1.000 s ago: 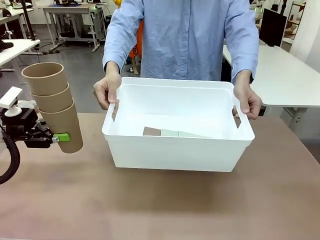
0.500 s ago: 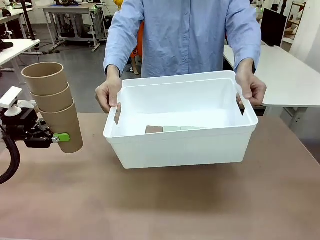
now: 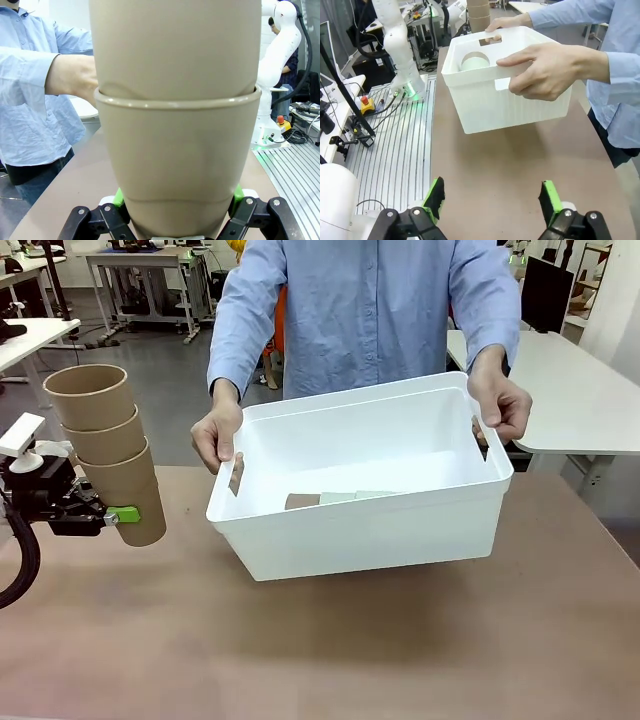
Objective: Stack the cups and store them in the basket.
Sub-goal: Place the stack of Reusable plastic cups into the Pantry Basket.
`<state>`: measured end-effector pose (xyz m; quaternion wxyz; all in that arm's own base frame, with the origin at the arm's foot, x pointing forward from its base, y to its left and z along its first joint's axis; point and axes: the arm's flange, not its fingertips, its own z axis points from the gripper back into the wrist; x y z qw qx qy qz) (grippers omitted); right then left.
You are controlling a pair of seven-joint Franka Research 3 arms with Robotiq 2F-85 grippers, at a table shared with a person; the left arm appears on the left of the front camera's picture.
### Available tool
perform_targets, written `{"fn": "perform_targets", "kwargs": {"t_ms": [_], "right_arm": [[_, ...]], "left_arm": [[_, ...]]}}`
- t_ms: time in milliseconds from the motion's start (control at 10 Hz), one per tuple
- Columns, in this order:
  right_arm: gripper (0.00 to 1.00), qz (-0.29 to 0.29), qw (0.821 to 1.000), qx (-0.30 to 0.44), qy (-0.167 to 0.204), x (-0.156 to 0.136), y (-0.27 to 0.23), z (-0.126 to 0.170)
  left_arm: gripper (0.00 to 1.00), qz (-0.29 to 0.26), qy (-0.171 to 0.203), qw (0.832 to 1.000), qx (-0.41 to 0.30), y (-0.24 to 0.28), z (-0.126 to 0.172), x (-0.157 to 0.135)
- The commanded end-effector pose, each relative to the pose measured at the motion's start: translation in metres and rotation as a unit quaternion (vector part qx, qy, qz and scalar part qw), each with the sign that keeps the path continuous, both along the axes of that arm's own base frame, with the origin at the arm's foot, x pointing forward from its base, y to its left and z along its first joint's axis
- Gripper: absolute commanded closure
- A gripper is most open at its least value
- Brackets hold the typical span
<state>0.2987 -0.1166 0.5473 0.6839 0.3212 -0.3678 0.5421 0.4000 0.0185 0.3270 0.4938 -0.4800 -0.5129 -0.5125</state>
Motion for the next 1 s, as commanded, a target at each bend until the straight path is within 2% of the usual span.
{"fn": "perform_targets", "kwargs": {"t_ms": [0, 900], "right_arm": [[0.0, 0.005, 1.0, 0.009, -0.012, -0.0013, 0.0003, -0.0009], [0.0, 0.005, 1.0, 0.009, -0.012, -0.0013, 0.0003, -0.0009]], "left_arm": [[0.15, -0.003, -0.005, 1.0, -0.004, -0.0004, 0.0061, -0.0008], [0.15, -0.003, -0.005, 1.0, -0.004, -0.0004, 0.0061, -0.0008]]}}
